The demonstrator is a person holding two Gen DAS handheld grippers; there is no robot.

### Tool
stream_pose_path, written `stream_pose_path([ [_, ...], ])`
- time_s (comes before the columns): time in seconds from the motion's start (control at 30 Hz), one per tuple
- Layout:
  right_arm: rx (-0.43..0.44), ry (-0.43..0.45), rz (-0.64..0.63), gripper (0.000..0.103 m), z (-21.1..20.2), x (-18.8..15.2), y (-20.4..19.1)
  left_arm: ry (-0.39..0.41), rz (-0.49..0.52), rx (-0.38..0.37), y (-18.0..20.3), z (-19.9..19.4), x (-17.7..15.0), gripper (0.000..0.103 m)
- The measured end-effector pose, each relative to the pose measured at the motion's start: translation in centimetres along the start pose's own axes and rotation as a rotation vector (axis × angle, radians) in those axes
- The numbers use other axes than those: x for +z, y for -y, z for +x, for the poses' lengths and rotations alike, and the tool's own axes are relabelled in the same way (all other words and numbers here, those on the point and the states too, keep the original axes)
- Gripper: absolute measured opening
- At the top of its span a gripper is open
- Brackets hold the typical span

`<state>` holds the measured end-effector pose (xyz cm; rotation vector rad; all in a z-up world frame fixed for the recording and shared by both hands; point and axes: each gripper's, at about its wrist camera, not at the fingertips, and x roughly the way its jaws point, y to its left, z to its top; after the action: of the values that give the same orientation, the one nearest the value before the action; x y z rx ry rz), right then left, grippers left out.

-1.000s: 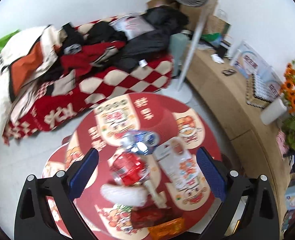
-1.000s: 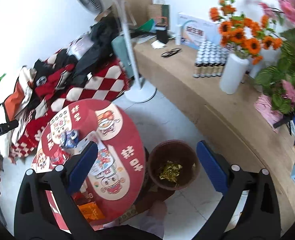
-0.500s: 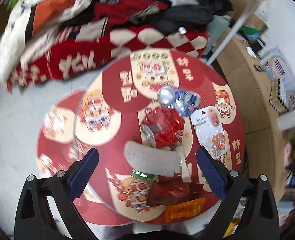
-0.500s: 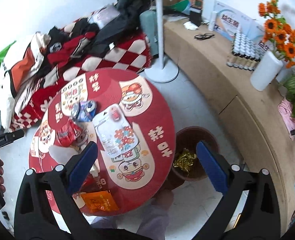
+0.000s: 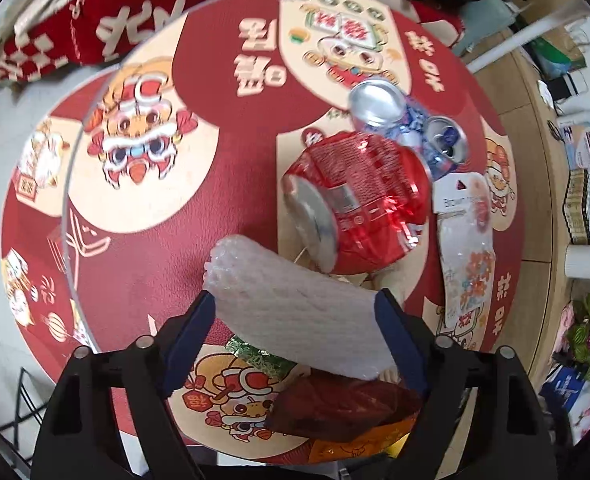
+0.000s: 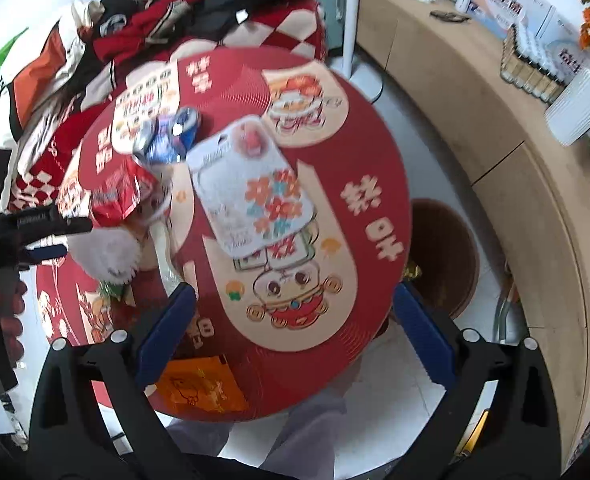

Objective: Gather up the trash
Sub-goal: 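Grasp the white foam net with the left tool while the right tool grasps the red wrapper, then drop the red wrapper into the bin with the right tool while the left holds the net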

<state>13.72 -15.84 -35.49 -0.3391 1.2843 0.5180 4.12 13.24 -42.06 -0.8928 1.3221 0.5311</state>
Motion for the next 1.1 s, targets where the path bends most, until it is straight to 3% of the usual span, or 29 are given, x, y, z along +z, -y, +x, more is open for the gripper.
stream_pose_path([
  [0.13, 0.027, -0.031, -0.011, 0.097, 1.3, -0.6, -1.0, -0.017, -0.026, -0.052, -1.0, -0.2, 0.4, 0.025],
  [0.23, 0.055, -0.044, -0.036, 0.095, 2.0, -0.6, -2.3, -0.002, 0.001, -0.081, -1.3, -1.6, 0.7, 0.014],
  [0.43, 0.135, -0.089, -0.115, 0.079, 4.1, -0.3, -5.4, 0.068, 0.017, -0.114, -2.4, -5.4, 1.0, 0.011],
  [0.6, 0.195, -0.143, -0.173, 0.059, 5.9, -0.5, -7.6, 0.137, 0.055, -0.093, -3.4, -8.5, 0.7, 0.011],
  [0.73, 0.226, -0.187, -0.173, 0.054, 7.1, -0.9, -8.2, 0.186, 0.106, -0.067, -4.0, -10.6, 0.4, 0.011],
  [0.83, 0.242, -0.215, -0.165, 0.042, 7.8, -1.2, -8.3, 0.207, 0.127, -0.063, -4.0, -11.5, 0.2, 0.011],
  [1.0, 0.29, -0.237, -0.134, 0.014, 7.9, -1.3, -8.0, 0.231, 0.168, -0.063, -3.5, -12.5, -0.2, 0.011],
  [1.1, 0.305, -0.204, -0.148, 0.008, 6.8, -0.9, -8.3, 0.243, 0.191, -0.067, -2.9, -13.0, -0.3, 0.011],
])
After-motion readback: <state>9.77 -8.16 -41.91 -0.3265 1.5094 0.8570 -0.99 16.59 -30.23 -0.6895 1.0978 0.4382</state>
